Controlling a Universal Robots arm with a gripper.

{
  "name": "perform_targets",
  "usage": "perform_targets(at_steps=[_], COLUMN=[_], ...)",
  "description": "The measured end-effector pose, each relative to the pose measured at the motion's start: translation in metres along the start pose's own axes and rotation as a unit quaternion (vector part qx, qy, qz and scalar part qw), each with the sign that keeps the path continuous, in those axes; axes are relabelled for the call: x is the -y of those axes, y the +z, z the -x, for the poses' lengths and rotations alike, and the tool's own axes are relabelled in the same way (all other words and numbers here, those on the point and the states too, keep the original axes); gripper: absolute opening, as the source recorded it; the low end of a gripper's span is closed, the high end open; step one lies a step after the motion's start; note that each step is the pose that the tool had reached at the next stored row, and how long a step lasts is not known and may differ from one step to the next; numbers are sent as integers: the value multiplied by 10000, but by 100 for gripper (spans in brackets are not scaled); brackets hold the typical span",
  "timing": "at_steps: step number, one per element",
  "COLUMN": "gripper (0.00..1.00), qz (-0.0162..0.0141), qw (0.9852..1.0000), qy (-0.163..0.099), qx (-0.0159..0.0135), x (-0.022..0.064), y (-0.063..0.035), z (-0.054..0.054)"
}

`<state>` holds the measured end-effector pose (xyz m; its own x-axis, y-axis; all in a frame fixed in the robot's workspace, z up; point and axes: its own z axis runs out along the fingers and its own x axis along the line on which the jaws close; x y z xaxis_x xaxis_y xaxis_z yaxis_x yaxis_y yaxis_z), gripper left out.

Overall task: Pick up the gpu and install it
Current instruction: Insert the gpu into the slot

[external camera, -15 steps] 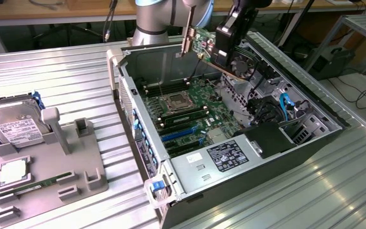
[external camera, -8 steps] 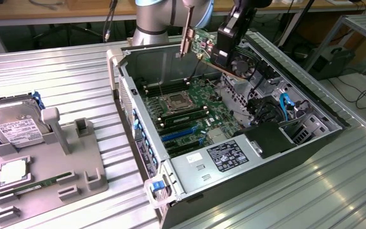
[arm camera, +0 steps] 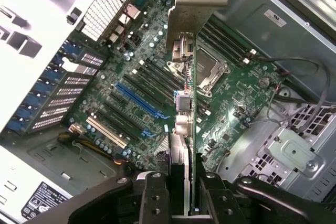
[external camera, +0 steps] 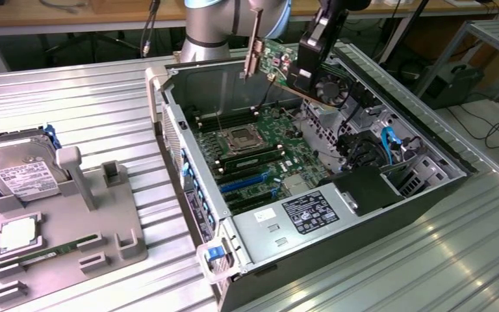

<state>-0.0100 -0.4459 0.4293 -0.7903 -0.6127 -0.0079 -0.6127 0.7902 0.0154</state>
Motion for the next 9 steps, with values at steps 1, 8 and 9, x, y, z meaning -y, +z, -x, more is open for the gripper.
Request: perform_targets(at_steps=[1, 8, 9], gripper=[27, 27, 27], qz=[0, 2, 2], qw=[10000, 9997, 9996], qy=[-33, -257, -290], qx=[0, -4, -4], x=[0, 0, 0], y=[0, 1, 1], z=[0, 0, 0])
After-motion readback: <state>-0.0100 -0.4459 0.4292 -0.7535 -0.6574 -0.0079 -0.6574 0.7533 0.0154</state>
